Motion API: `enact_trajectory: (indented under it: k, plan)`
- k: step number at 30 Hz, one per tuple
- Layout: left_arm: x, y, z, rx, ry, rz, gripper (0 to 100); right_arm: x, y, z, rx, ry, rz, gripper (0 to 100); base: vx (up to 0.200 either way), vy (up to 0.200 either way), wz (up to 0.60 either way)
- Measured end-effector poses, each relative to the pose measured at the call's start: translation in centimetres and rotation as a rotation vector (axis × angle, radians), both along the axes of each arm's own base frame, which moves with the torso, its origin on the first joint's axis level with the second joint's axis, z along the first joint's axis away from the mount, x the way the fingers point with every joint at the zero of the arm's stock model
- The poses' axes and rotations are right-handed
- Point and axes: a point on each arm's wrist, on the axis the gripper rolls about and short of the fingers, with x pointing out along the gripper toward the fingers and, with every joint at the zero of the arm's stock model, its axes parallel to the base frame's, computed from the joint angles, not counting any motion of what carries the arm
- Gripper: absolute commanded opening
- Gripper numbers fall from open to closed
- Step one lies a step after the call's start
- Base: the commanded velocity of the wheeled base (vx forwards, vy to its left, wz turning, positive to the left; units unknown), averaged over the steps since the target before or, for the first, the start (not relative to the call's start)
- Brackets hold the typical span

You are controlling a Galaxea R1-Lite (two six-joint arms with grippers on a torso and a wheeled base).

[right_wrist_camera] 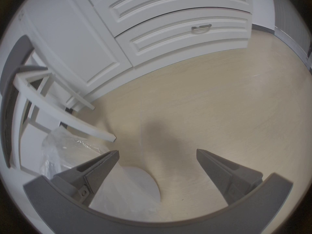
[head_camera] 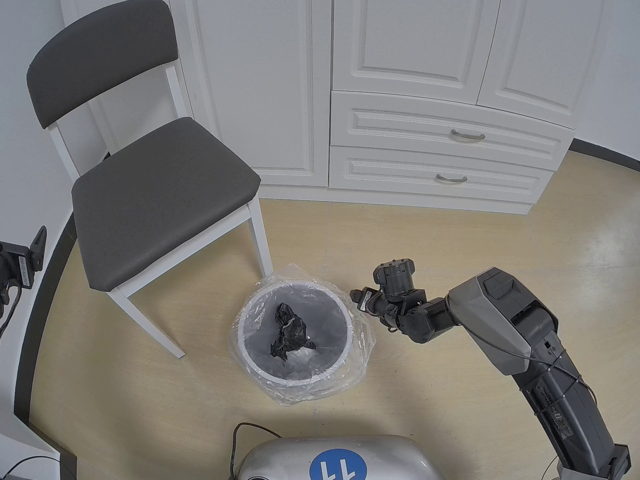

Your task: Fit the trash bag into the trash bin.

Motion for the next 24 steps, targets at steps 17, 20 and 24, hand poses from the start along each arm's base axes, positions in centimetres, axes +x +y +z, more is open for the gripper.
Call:
enact_trajectory:
  k: [17, 20, 24]
  plan:
    - [-0.2, -0.7, -0.9, -0.055, 0.010, -0.063, 100, -5.4, -4.8, 6.3, -0.136, -0.151, -0.023, 100, 0.000, 0.000, 0.00]
    - [-0.6, -1.2, -1.3, -0.087, 0.018, -0.127, 100, -7.5, -5.9, 7.3, -0.170, -0.180, -0.001, 100, 0.000, 0.000, 0.00]
    - [-1.4, -1.8, -2.1, -0.125, 0.047, -0.203, 100, -10.6, -7.2, 8.5, -0.196, -0.205, 0.032, 100, 0.000, 0.000, 0.00]
